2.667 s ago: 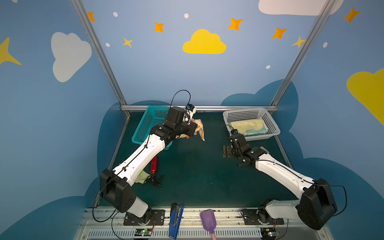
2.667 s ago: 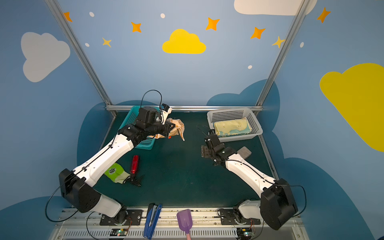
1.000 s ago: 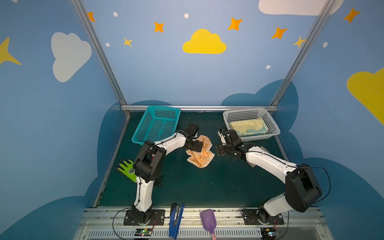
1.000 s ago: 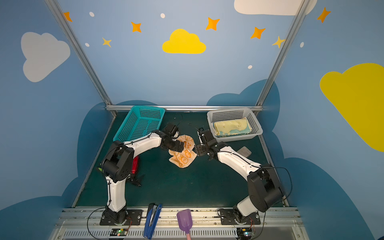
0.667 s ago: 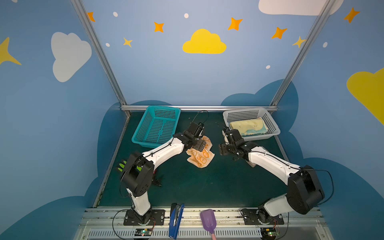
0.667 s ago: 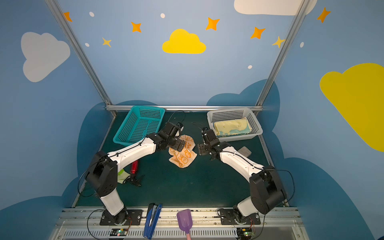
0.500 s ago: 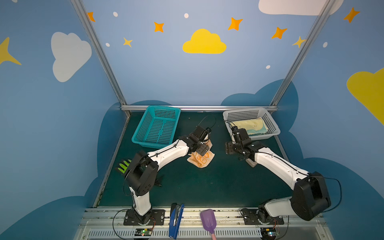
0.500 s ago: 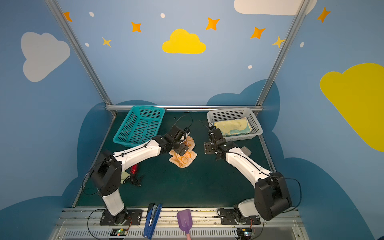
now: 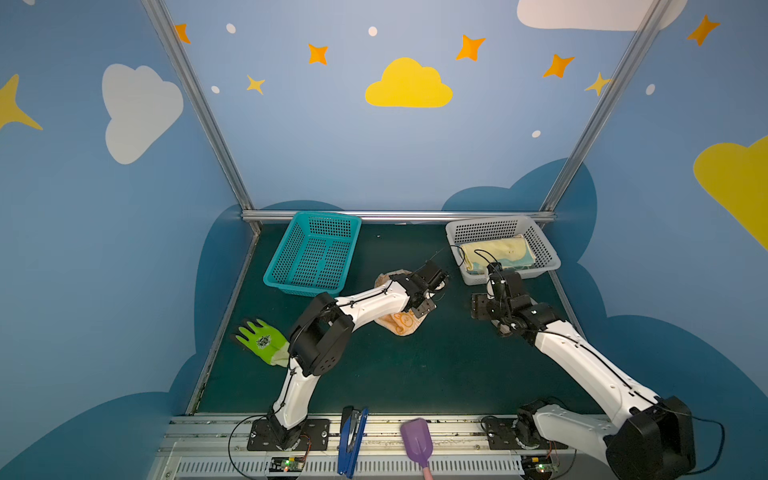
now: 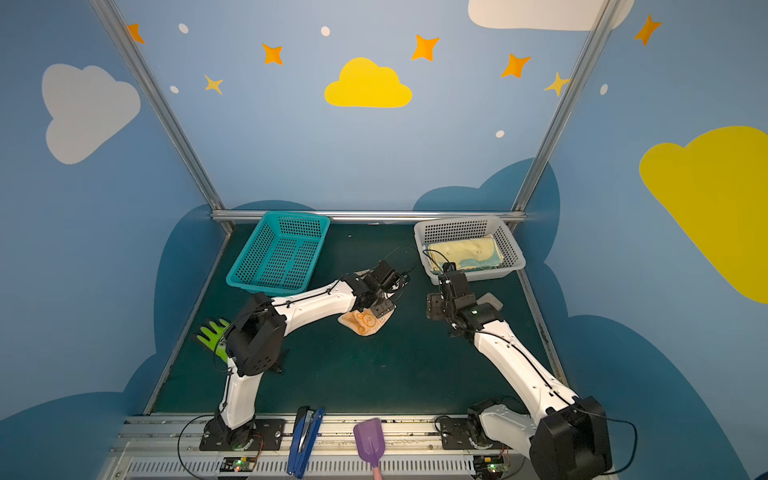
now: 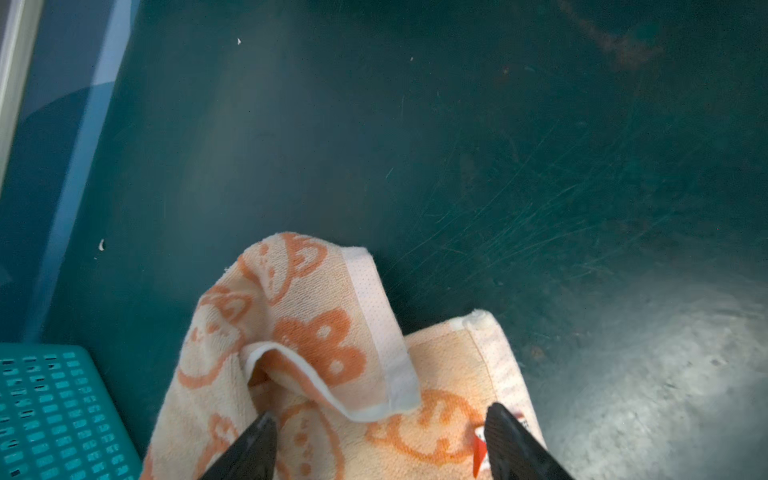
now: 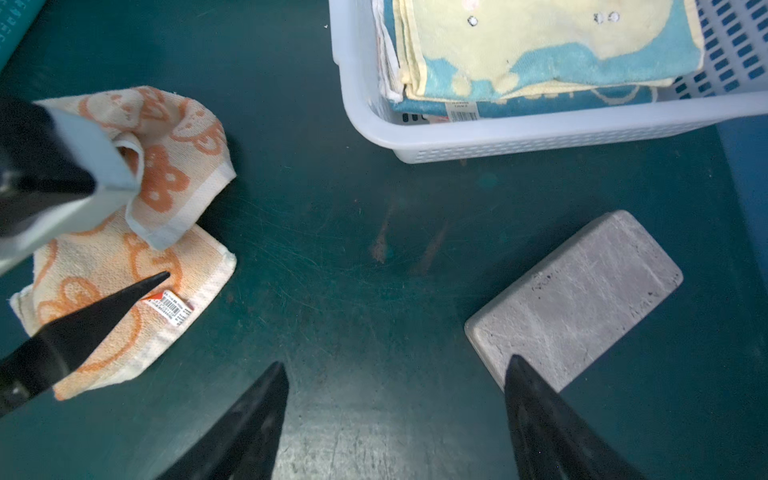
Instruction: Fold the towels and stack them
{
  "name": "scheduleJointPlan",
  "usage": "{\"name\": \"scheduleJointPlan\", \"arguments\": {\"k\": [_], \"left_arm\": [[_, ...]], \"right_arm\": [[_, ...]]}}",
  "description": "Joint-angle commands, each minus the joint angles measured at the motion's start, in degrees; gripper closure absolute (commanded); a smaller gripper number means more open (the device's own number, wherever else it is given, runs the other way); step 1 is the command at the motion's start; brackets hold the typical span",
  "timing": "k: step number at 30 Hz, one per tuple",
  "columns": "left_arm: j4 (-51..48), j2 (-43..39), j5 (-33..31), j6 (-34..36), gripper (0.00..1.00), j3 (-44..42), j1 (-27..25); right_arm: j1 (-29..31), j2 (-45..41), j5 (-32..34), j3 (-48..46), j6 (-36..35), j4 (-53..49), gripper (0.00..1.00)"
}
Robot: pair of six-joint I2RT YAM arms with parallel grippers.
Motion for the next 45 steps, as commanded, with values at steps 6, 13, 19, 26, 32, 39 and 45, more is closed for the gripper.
{"name": "scheduleJointPlan", "arguments": {"k": [6, 13, 19, 26, 32, 39, 45], "left_arm": [[-5.9, 5.0, -5.4, 0.0, 0.28, 3.9, 0.3], [-6.1, 8.5, -5.9, 0.1, 0.43, 6.9, 1.0], [-6.8, 10.3, -6.5, 0.1, 0.66, 9.2, 1.3], [-6.4, 10.0, -8.4, 0.1, 0.96, 9.8, 1.4], [-6.2, 4.5, -7.2, -1.2, 0.96, 9.0, 1.4], [-7.2, -6.2, -4.3, -2.4, 0.96, 7.3, 1.1], [-9.6, -13.1, -2.0, -4.8, 0.96, 7.3, 0.5]], "right_arm": [[-0.4, -5.8, 0.4, -5.6, 2.1, 6.3, 0.22], [-0.4, -8.8, 0.6, -7.9, 1.8, 8.6, 0.22], [-0.5, -8.3, 0.5, -7.6, 1.4, 7.8, 0.22], [-0.5, -6.6, -0.3, -7.1, 1.6, 8.6, 0.22], [-0.5, -4.7, -1.8, -6.9, -1.1, 10.5, 0.22], [-0.5, -3.1, -7.4, -7.9, -5.5, 21.4, 0.22], [-0.2, 1.2, -19.5, -7.7, -9.9, 30.1, 0.2]]}}
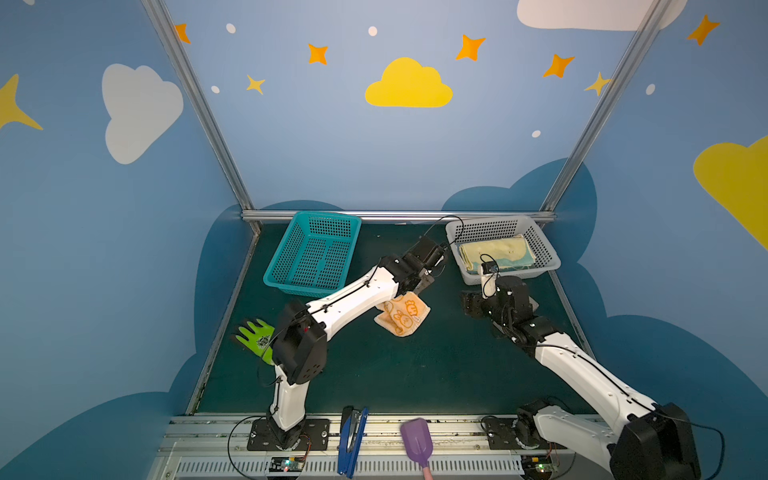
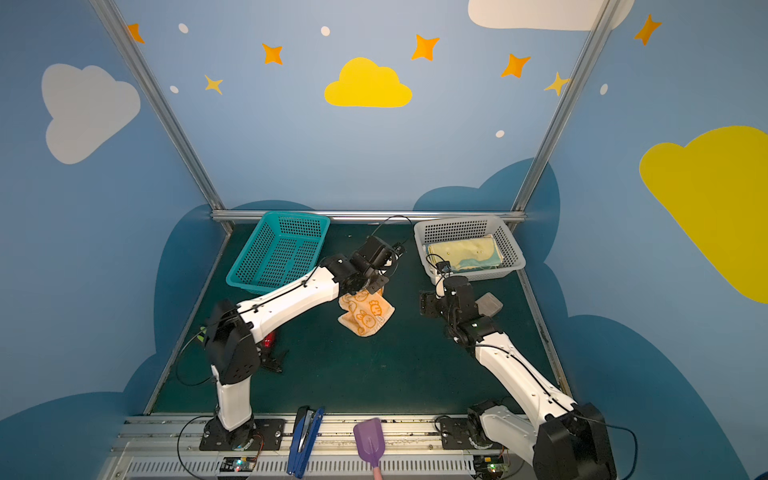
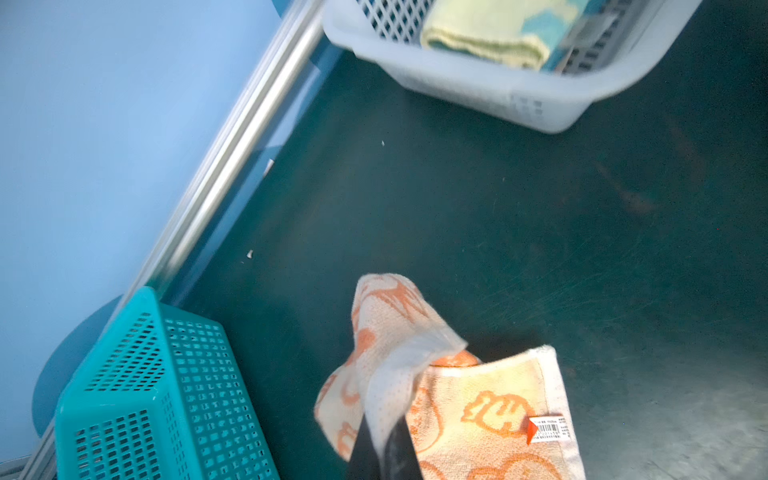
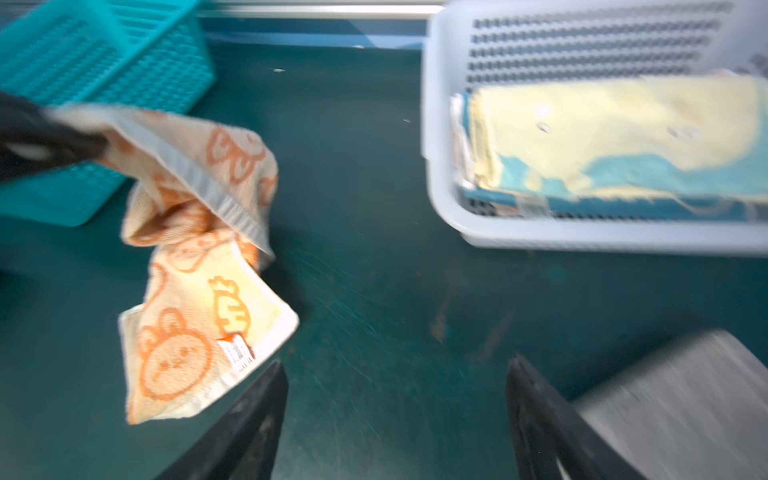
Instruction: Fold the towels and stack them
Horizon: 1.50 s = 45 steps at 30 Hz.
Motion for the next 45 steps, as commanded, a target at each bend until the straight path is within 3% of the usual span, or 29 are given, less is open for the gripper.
{"name": "scheduleJointPlan", "arguments": {"k": [1, 5, 13, 19, 28, 36, 41, 45], "left_arm": [[-3.5, -2.4, 2.3, -2.5, 0.96, -0.1, -0.4], [-5.2, -4.6, 2.8, -4.5, 0.96, 0.8, -0.3], [-7.4, -6.3, 2.3, -5.3, 0.96, 1.9, -0.4], [-8.0, -7.4, 2.2, -5.8, 0.96, 2.1, -0.4], [-9.9, -7.1, 1.2, -6.7, 0.96, 4.1, -0.4], [-10.7, -8.5, 0.7, -6.9, 0.96, 3.9, -0.4], [-10.5, -10.1, -1.2, -6.8, 0.96, 2.7, -0.3], [-10.1, -11.2, -1.1, -7.2, 0.96, 1.9, -0.2]], "right_arm": [[0.1, 2.7, -8.7, 0.0, -2.2, 8.4, 0.2], [1.8, 6.4, -13.3, 0.2, -0.4, 13.6, 0.19], [7.1, 10.2, -8.3, 1.9, -4.0, 12.8, 0.21], [7.6, 11.3, -7.9, 1.1, -5.4, 11.8, 0.22], [10.8, 14.9, -9.1, -1.9, -3.9, 18.1, 0.28], [12.1, 17.9, 0.8, -1.2, -2.3, 15.2, 0.3], [11.7, 17.6, 1.7, -1.5, -3.3, 14.5, 0.31], [11.5, 18.1, -0.1, -1.2, -3.9, 14.4, 0.37]]}}
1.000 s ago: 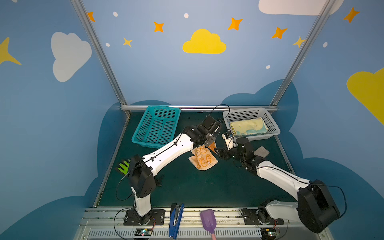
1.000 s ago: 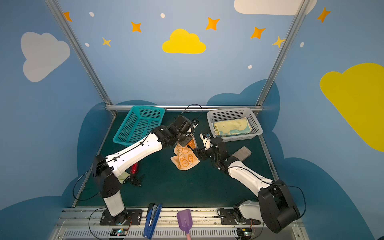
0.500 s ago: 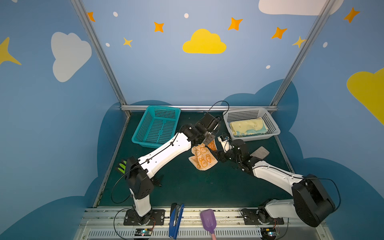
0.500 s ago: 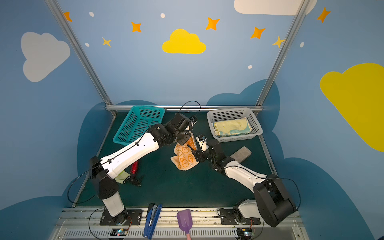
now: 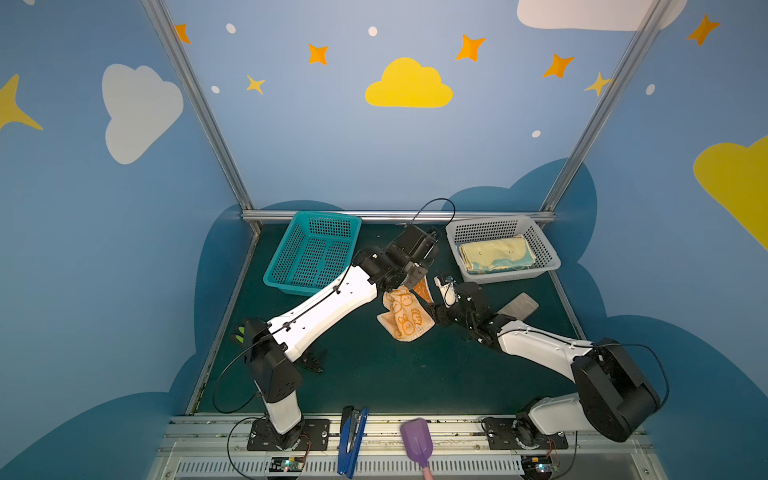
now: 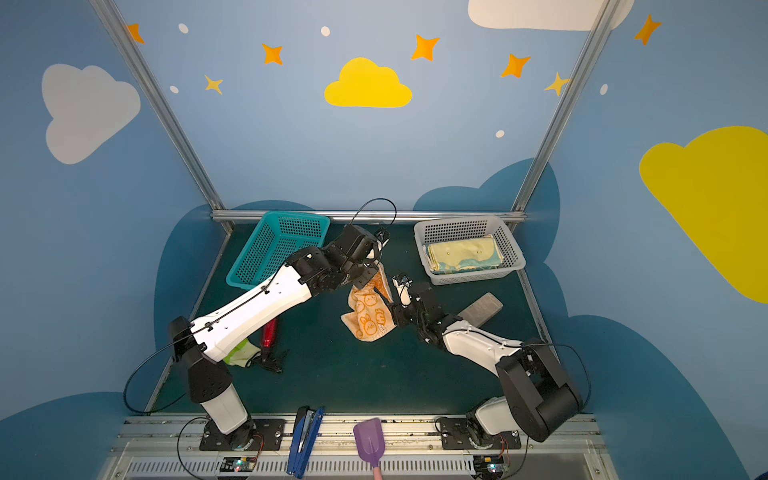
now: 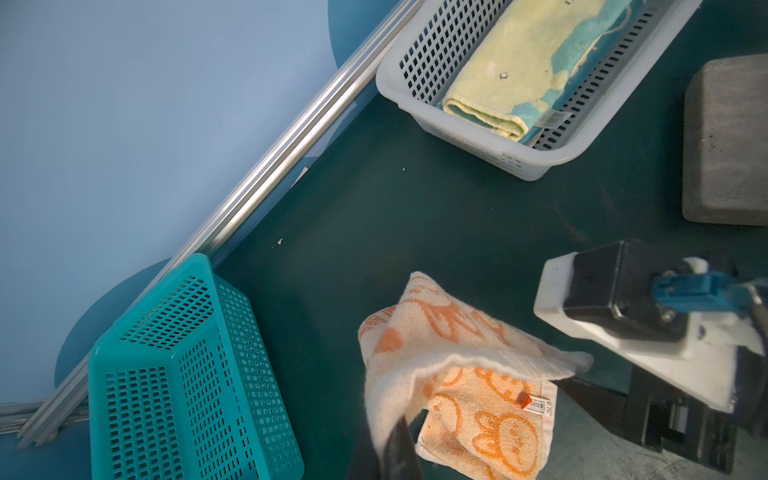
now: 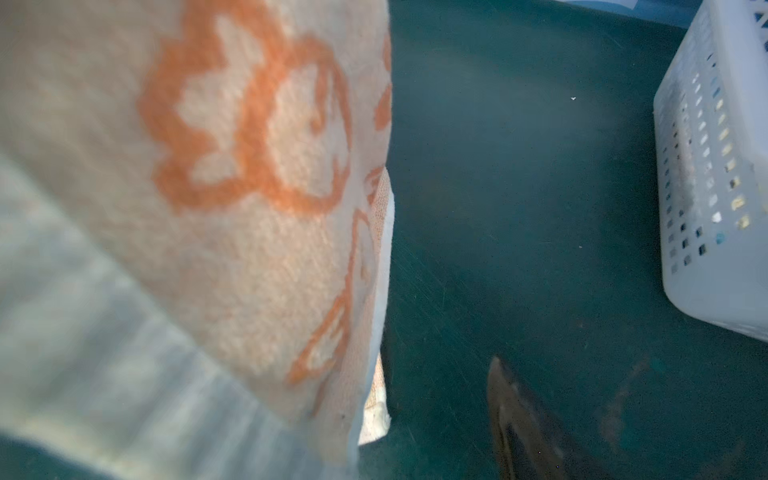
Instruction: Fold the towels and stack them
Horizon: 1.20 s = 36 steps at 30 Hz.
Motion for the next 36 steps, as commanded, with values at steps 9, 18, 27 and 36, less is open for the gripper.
{"name": "scheduleJointPlan", "arguments": {"k": [9, 18, 27, 36], "left_arm": [[-0.7, -3.3, -1.9, -1.1, 0.96, -1.9, 0.3], [-0.5, -3.4, -1.8, -1.8, 0.96, -3.2, 1.3], [1.6, -5.0, -0.2, -3.4, 0.96, -3.7, 3.8], [2.2, -8.8, 6.5, 1.8, 0.96, -1.3, 5.8]], "right_arm": [[-0.3, 0.1, -2.8, -0.1, -1.4, 1.4, 0.8], [-1.2, -6.3, -5.4, 1.1, -3.7, -3.6, 1.0], [-6.1, -15.3, -1.9, 9.5, -7.8, -19.1, 1.0], [-8.8, -20.0, 5.1, 16.9, -10.7, -20.0, 1.0]]}}
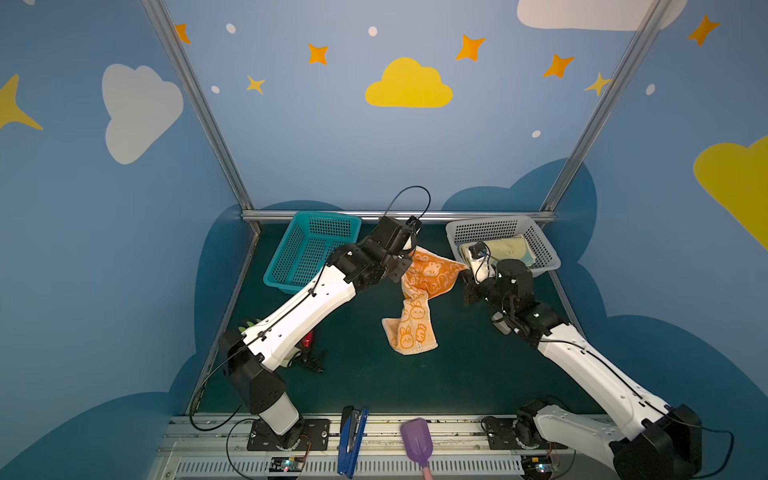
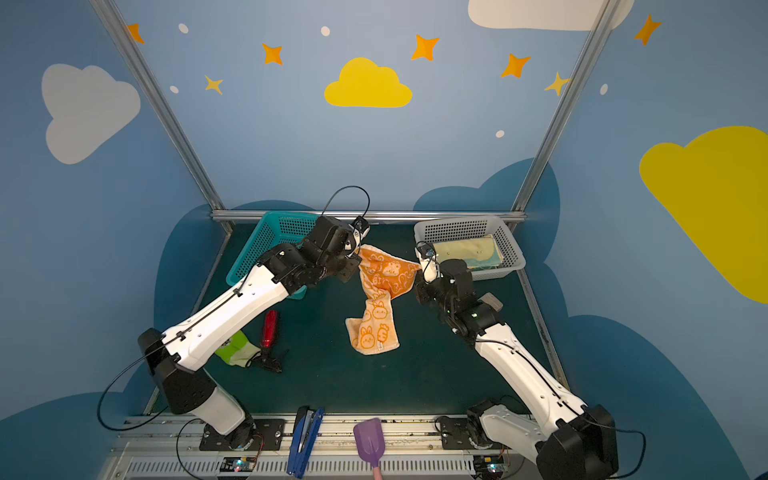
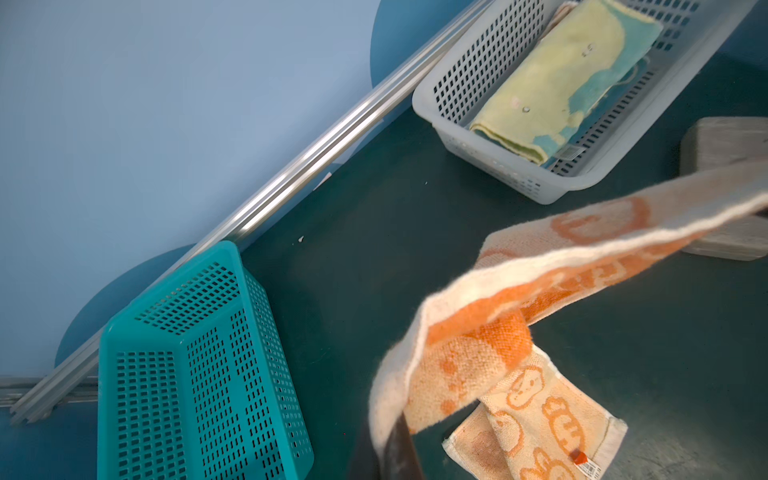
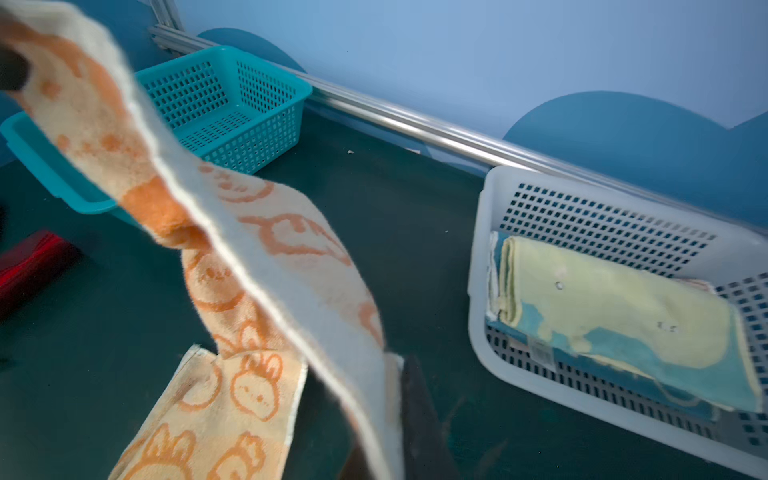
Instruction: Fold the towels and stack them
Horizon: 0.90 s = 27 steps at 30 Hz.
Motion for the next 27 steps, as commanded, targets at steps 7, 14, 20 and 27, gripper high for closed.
{"name": "scheduleJointPlan", "arguments": {"k": [7, 14, 20, 27], "left_arm": [[2.3, -4.0, 0.5, 1.8, 0.96, 4.2, 2.0], [9.3, -8.6, 2.8, 0.5, 0.96, 0.4, 2.0], [12.7, -13.2, 11.2, -1.6, 0.96, -9.9, 2.0], [24.4, -15.8, 15.1, -6.6, 0.96, -31.2, 0.5]], "right_arm": [[-1.8, -0.5, 3.7, 9.9, -3.1, -1.4, 1.0], [-1.8, -1.0, -5.4, 14.4, -5.6, -0.9, 1.0], [-1.1, -1.6, -10.8, 13.6, -4.5, -3.8, 1.0], [0.3, -0.6, -9.1, 2.5, -1.3, -0.3, 1.0]]}}
